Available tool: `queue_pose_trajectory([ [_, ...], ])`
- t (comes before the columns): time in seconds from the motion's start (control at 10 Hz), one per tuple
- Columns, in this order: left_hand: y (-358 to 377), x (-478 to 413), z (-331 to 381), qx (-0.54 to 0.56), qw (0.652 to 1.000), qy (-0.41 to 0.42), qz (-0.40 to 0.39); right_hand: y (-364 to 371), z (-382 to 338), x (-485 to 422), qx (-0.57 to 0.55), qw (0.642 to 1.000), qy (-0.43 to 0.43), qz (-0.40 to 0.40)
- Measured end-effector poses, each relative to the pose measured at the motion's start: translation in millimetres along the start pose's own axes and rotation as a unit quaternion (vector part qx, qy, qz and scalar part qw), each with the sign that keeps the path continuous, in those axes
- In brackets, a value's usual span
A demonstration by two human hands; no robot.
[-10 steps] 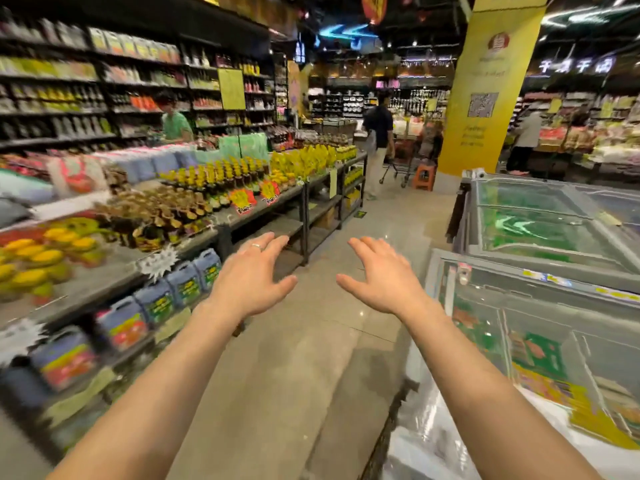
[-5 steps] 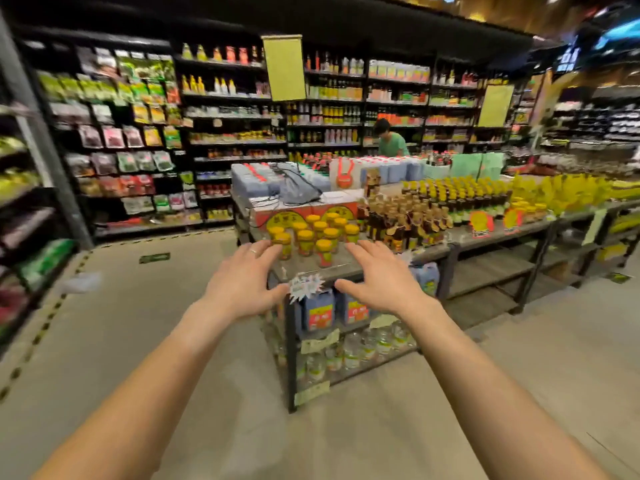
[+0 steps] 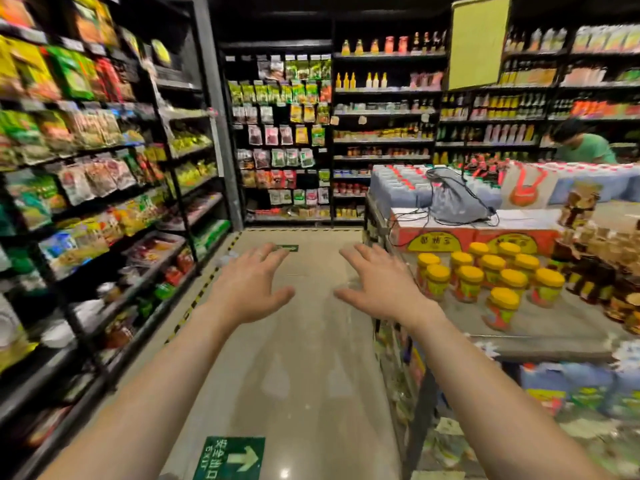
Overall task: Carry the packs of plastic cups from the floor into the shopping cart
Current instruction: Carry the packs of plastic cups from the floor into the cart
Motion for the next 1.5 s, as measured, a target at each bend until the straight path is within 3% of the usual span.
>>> queue_pose_trajectory([
  [0.4,78.0,-234.7,-148.6,-0.007,0.997,-0.074,-0.017,81.1,44.3,-307.9,-0.016,0.997,-0.055,-0.055],
  [1.0,205.6,-565.2,-497.9,-0.026,0.992,-0.115,-0.038,244.8,-30.0,-783.9,-0.022,0.995,-0.081,-0.062],
  [1.5,352.8,-863.3,-690.1,-0.035,0.985,-0.156,-0.06,396.0,5.4,-1163.1,-0.038,0.989,-0.121,-0.075],
])
Point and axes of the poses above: each hand's wrist, its own x-axis away from the middle knuckle, its own y-axis out of the palm, z = x × y, the point moved 9 cm from there along -x, towards the middle knuckle, and after that the axes turned 2 degrees about x, right-handed, at the moved point
